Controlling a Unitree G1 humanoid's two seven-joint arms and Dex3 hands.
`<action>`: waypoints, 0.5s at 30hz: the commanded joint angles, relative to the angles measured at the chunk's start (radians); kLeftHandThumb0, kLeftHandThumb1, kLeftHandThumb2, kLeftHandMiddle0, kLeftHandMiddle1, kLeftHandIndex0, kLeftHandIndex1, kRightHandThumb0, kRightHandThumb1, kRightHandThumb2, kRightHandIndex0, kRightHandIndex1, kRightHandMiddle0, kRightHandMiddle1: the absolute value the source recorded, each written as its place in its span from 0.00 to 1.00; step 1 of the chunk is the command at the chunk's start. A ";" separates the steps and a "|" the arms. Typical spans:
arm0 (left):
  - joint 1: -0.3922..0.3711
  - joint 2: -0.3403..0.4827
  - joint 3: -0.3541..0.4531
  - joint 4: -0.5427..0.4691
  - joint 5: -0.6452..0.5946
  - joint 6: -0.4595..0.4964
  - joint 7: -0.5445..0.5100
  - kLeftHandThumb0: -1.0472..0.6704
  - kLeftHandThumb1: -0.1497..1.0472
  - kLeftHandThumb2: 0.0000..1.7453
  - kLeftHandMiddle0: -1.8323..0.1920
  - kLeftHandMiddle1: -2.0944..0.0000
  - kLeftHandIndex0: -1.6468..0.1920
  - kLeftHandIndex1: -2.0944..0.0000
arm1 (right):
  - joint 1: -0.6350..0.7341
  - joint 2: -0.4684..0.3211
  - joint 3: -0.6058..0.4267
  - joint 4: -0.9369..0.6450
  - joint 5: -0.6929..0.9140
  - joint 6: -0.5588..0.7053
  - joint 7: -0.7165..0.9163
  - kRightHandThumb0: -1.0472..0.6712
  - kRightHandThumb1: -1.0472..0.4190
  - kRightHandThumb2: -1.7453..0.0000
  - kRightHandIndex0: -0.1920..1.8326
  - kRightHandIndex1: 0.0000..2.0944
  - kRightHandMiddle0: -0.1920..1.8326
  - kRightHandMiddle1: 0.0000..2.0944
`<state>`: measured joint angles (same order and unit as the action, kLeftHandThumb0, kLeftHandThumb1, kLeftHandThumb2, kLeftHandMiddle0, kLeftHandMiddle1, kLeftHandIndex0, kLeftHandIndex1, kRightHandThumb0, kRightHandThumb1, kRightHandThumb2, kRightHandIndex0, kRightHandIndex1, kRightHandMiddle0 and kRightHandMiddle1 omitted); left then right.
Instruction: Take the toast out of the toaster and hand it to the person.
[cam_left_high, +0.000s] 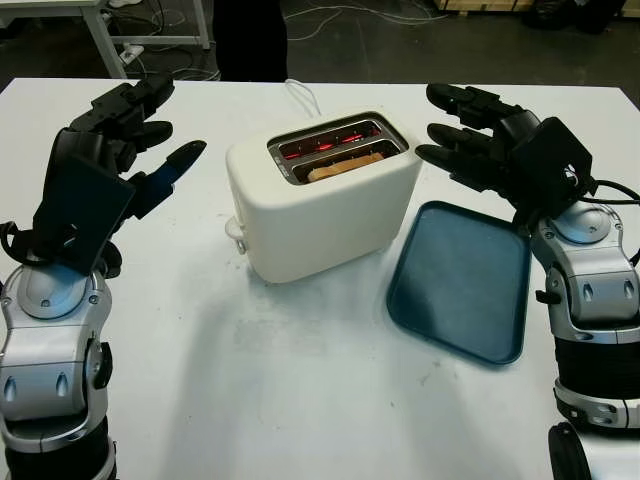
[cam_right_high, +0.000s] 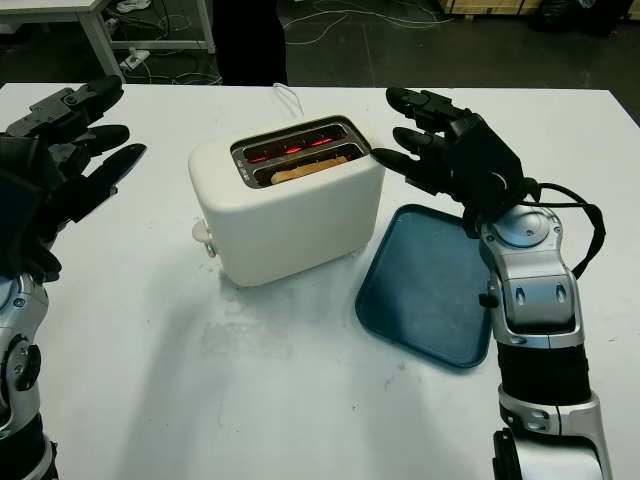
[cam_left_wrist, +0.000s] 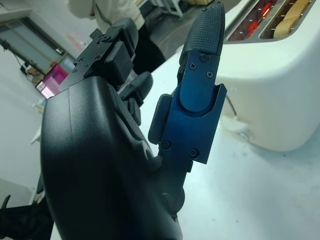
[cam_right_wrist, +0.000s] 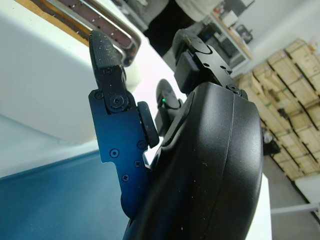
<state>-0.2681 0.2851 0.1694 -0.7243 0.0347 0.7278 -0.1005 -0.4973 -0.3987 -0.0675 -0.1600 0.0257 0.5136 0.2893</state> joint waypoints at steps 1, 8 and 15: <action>-0.004 0.022 -0.006 -0.015 0.002 0.017 -0.009 0.18 0.89 0.09 0.83 0.62 0.64 1.00 | -0.004 -0.005 -0.001 -0.010 0.003 0.016 0.000 0.31 0.09 1.00 0.30 0.01 0.30 0.00; -0.013 0.008 0.000 -0.020 -0.012 0.036 -0.007 0.19 0.89 0.08 0.84 0.63 0.65 1.00 | -0.005 -0.009 0.000 -0.014 -0.001 0.023 0.001 0.31 0.09 1.00 0.30 0.01 0.30 0.00; -0.009 0.018 -0.008 -0.024 -0.004 0.037 -0.007 0.19 0.89 0.09 0.83 0.62 0.65 1.00 | -0.004 -0.011 0.001 -0.012 0.003 0.017 0.010 0.31 0.09 1.00 0.30 0.01 0.30 0.00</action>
<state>-0.2701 0.2967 0.1661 -0.7317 0.0304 0.7556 -0.1078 -0.4972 -0.3995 -0.0670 -0.1623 0.0258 0.5231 0.2940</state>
